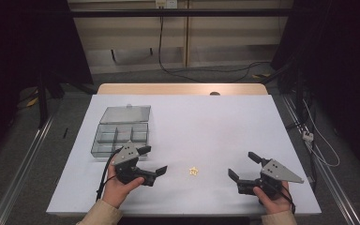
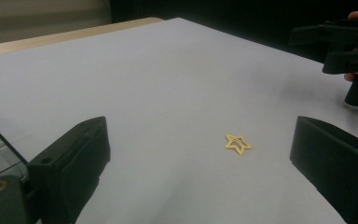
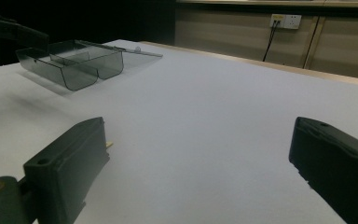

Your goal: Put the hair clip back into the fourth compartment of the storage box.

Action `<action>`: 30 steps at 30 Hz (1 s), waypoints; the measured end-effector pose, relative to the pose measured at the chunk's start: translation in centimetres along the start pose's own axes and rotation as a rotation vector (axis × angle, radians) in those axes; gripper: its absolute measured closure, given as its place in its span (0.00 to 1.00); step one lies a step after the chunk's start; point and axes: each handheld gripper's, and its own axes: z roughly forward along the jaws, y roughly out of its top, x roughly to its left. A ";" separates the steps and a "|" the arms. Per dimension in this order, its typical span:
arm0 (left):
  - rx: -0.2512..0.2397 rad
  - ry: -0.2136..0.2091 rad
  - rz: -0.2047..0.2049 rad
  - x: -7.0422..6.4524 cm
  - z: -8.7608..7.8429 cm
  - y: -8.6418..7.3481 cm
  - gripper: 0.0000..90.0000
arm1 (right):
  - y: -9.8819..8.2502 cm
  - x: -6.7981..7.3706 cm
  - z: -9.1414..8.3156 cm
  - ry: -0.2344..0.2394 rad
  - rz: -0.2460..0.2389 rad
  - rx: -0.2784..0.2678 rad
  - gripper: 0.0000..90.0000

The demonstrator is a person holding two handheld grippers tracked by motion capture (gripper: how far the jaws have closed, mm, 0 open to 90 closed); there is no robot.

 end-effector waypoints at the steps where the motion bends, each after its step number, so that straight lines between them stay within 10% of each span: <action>1: 0.001 -0.003 -0.004 -0.1 0.2 0.0 0.05 | 0.0 0.0 0.0 0.000 -0.001 -0.001 0.04; 30: 0.136 -0.065 0.032 -2.1 4.7 0.4 0.10 | 0.0 -0.1 -0.1 0.004 -0.003 0.001 0.04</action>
